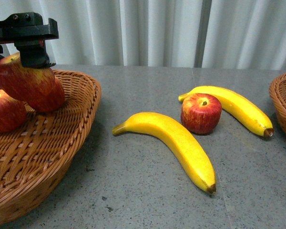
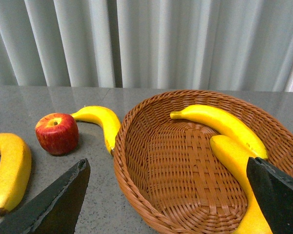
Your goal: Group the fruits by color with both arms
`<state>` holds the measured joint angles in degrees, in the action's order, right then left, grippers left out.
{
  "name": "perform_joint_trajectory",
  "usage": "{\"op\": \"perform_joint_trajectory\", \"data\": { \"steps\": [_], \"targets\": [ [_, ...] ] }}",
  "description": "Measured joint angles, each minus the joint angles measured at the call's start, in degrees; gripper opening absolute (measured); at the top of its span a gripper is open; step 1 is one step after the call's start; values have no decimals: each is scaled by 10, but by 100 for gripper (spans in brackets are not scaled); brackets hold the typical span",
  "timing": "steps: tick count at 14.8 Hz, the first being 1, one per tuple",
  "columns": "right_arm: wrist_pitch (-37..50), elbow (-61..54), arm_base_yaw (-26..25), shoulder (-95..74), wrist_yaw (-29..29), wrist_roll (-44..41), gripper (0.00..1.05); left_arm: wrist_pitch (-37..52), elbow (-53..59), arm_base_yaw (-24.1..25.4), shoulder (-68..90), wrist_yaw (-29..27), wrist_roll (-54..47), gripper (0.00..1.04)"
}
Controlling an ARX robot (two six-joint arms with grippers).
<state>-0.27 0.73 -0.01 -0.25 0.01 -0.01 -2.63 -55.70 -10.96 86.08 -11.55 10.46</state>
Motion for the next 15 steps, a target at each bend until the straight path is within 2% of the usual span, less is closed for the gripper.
{"op": "perform_joint_trajectory", "data": {
  "steps": [3, 7, 12, 15],
  "targets": [
    [0, 0, 0, 0, 0, 0, 98, 3, 0, -10, 0, 6, -2, 99],
    [0, 0, 0, 0, 0, 0, 98, 42, -27, -41, -10, 18, -50, 98],
    [0, 0, 0, 0, 0, 0, 98, 32, -117, -157, 97, 136, -219, 98],
    [0, 0, 0, 0, 0, 0, 98, 34, -156, -176, 152, 161, -261, 98]
  ]
}}
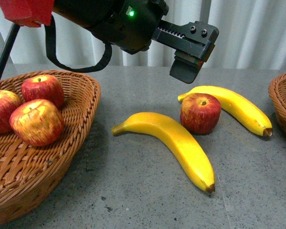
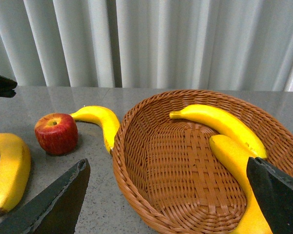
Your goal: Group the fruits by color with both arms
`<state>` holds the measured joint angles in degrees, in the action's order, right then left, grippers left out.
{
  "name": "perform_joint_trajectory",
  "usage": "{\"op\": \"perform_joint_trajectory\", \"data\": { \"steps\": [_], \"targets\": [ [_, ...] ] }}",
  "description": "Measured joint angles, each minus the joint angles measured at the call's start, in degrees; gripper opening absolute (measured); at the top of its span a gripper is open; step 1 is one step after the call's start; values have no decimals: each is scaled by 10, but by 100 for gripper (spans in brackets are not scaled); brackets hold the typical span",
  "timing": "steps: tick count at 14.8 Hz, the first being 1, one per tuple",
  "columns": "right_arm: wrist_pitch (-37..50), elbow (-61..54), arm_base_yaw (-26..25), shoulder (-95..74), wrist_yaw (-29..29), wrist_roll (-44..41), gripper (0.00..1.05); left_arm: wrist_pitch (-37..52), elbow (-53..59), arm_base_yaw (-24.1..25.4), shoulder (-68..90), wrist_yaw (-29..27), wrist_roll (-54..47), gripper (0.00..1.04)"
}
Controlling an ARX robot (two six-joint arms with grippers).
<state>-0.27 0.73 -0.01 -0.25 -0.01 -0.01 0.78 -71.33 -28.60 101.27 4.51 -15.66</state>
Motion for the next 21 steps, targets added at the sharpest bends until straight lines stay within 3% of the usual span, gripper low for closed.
{"op": "perform_joint_trajectory", "data": {
  "steps": [4, 21],
  "targets": [
    [0, 0, 0, 0, 0, 0, 98, -13, -68, -28, 74, 45, 3, 98],
    [0, 0, 0, 0, 0, 0, 98, -47, -128, -41, 192, 49, 29, 98]
  ]
}}
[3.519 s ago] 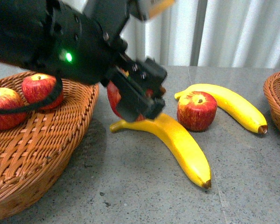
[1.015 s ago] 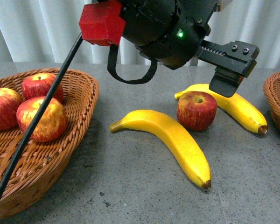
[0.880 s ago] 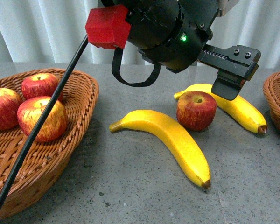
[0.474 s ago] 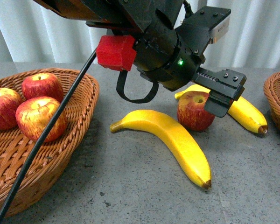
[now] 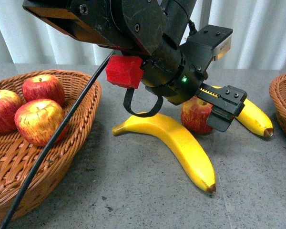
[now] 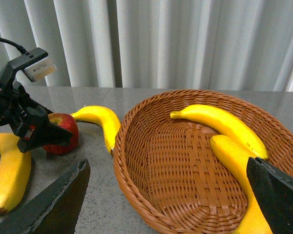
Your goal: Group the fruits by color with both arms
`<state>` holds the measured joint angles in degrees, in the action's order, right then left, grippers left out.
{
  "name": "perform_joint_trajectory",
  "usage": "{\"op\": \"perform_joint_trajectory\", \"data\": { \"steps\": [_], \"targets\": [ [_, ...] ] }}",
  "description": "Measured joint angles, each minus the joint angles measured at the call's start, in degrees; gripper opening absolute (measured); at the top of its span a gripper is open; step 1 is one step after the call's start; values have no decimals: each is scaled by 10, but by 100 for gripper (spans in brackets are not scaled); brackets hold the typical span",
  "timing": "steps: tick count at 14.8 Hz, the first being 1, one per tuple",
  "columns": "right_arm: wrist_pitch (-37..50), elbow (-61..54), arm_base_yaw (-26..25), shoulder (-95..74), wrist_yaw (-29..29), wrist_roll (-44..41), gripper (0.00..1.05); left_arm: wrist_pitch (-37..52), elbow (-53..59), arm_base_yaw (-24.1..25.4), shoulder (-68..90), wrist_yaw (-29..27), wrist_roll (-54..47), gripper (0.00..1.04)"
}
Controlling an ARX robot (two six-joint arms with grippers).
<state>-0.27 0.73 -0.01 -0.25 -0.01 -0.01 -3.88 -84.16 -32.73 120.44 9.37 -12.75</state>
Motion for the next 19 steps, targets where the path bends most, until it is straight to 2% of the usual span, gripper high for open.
{"op": "perform_joint_trajectory", "data": {
  "steps": [1, 2, 4, 5, 11, 13, 16, 17, 19],
  "targets": [
    [0, 0, 0, 0, 0, 0, 98, 0, 0, 0, 1, 1, -2, 98],
    [0, 0, 0, 0, 0, 0, 98, 1, 0, 0, 2, 1, -4, 92],
    [0, 0, 0, 0, 0, 0, 98, 2, 0, -1, 2, 3, -6, 73],
    [0, 0, 0, 0, 0, 0, 98, 3, 0, -1, 2, 3, -7, 69],
    [0, 0, 0, 0, 0, 0, 98, 14, -1, 0, -23, -38, -8, 66],
    [0, 0, 0, 0, 0, 0, 98, 24, 2, 14, -146, -112, -3, 66],
    [0, 0, 0, 0, 0, 0, 98, 22, 65, 37, -242, -224, 40, 66],
    [0, 0, 0, 0, 0, 0, 98, 17, 107, 50, -279, -266, 74, 66],
    [0, 0, 0, 0, 0, 0, 98, -7, 183, 69, -375, -315, 159, 66]
  ]
}}
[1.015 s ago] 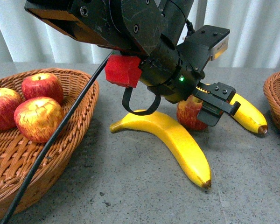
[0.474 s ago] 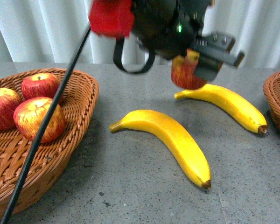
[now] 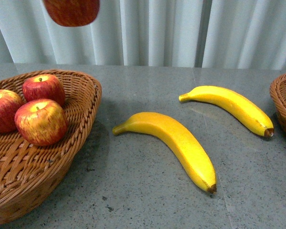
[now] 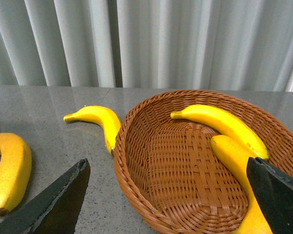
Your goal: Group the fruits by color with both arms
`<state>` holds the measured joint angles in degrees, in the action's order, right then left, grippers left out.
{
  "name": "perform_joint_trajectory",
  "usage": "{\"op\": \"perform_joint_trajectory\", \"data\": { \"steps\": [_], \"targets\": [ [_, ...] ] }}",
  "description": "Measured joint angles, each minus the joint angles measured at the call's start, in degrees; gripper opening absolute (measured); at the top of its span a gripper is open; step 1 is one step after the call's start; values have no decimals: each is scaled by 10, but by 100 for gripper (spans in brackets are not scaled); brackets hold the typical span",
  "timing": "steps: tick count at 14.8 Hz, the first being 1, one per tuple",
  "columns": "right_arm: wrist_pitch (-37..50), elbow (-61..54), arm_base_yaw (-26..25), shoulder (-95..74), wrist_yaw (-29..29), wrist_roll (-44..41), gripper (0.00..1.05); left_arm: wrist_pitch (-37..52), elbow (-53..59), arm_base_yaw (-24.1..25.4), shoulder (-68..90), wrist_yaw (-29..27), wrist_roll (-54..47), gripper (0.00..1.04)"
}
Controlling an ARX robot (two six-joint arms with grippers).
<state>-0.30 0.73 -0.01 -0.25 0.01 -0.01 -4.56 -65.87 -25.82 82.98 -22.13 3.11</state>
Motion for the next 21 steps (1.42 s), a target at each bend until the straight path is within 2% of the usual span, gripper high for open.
{"op": "perform_joint_trajectory", "data": {
  "steps": [4, 7, 10, 13, 14, 17, 19, 21],
  "targets": [
    [0, 0, 0, 0, 0, 0, 98, -18, 91, -46, -96, -80, 79, 66],
    [0, 0, 0, 0, 0, 0, 98, -28, 192, -1, -134, -124, 113, 66],
    [0, 0, 0, 0, 0, 0, 98, -27, 207, 15, -142, -119, 122, 66],
    [0, 0, 0, 0, 0, 0, 98, -31, 210, 11, -148, -106, 130, 100],
    [0, 0, 0, 0, 0, 0, 98, -31, 210, 11, -150, -106, 130, 97],
    [0, 0, 0, 0, 0, 0, 98, -9, 209, 18, -162, -102, 116, 98],
    [0, 0, 0, 0, 0, 0, 98, 34, 206, 33, -172, -78, 73, 98],
    [0, 0, 0, 0, 0, 0, 98, 71, 204, 54, -180, -95, 28, 98]
  ]
}}
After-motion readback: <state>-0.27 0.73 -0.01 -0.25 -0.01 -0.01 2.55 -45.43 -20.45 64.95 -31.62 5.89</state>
